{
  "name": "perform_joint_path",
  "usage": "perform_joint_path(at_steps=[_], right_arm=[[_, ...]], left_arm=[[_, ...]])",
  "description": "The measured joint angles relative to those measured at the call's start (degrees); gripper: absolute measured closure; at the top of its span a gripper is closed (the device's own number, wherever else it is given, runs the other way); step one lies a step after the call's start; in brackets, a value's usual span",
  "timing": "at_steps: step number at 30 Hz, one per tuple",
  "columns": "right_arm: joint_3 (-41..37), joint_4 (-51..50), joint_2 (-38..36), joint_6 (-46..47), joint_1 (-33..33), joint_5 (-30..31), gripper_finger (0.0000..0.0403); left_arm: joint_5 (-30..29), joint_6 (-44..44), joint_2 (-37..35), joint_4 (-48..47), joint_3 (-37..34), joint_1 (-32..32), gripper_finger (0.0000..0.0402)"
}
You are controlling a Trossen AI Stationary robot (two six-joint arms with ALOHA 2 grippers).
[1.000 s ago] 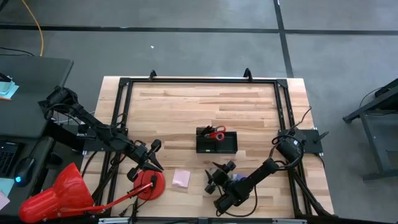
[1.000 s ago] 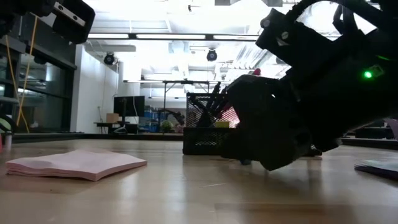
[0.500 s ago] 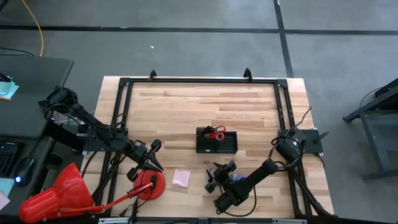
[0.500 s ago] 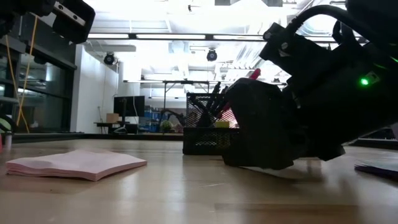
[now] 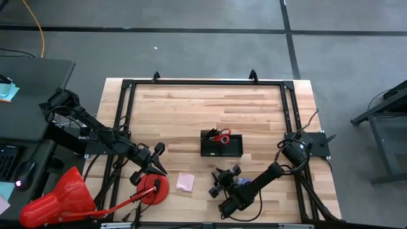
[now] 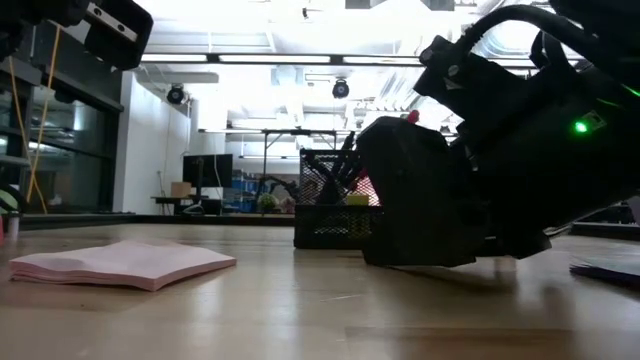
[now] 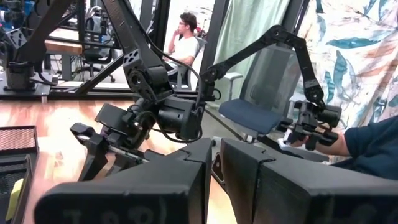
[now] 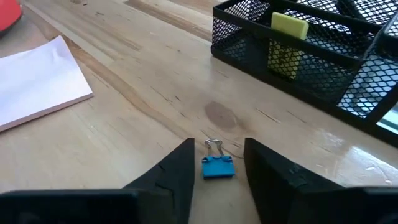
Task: Pick and place office supplies into organizer
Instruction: Put the blue binder clip into the black desk organizer
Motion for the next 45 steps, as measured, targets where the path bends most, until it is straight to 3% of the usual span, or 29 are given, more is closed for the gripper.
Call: perform_joint_path(at_steps=[12,29,45], right_arm=[[-0.3,1.9,0.4,1.2,0.6,4.5,0.0368],[-0.3,5.1,0.3,0.3,1.0,8.9,0.0357],[9.3,4.6,-2.3,-17.2,-1.5,6.2,0.0357]], left_arm=[[0.0,0.9,0.0,-0.2,0.0,0.0,0.0373],[0.0,1.0,0.0,-0.4,0.0,0.0,0.0373],[0.0,1.1,0.0,-0.4,0.0,0.0,0.0373]])
